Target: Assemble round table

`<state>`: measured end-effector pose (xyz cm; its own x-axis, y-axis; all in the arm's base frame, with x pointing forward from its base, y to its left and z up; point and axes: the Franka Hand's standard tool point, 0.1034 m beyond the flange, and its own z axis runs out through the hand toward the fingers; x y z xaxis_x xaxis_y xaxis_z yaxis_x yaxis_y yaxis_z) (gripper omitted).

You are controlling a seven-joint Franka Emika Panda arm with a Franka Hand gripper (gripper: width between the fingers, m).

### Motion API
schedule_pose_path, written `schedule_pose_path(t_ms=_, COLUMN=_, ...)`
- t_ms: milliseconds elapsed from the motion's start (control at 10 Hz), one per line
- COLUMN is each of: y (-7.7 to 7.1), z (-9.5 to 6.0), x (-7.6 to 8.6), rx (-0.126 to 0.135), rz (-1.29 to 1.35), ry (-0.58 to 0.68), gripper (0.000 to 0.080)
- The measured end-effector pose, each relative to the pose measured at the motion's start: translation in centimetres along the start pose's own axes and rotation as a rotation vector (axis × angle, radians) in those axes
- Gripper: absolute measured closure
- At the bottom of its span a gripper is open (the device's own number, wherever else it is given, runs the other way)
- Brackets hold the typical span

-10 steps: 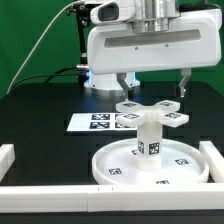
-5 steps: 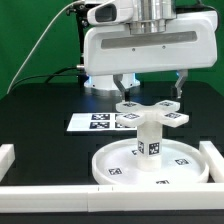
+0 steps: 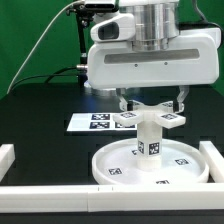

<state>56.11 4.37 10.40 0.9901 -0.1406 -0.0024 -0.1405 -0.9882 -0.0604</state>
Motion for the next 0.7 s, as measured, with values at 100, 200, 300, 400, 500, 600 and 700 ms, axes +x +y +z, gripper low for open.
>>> schedule_pose_path(t_ms=100, y=-0.2, z=0.0, x=0.0, rx=0.001, rz=0.002, ry=-0.001, gripper=0.0151)
schedule_pose_path(t_ms=200, y=-0.2, z=0.1, x=-0.1, rx=0.0, rz=0.002, ry=-0.001, gripper=0.0151)
schedule_pose_path(t_ms=300, y=-0.1, z=0.3, x=-0.1, rx=-0.002, rz=0.003, ry=-0.002, gripper=0.0151)
schedule_pose_path(t_ms=400, y=-0.1, z=0.8, x=-0.1, rx=-0.006, rz=0.005, ry=-0.003, gripper=0.0151)
schedule_pose_path(t_ms=500, y=0.0, z=1.3, x=-0.1, rx=-0.012, rz=0.007, ry=0.0, gripper=0.0151)
schedule_pose_path(t_ms=600, y=0.1, z=1.6, x=-0.1, rx=-0.015, rz=0.008, ry=0.001, gripper=0.0151)
schedule_pose_path(t_ms=700, y=-0.1, z=1.6, x=-0.1, rx=-0.017, rz=0.012, ry=0.009, gripper=0.0151)
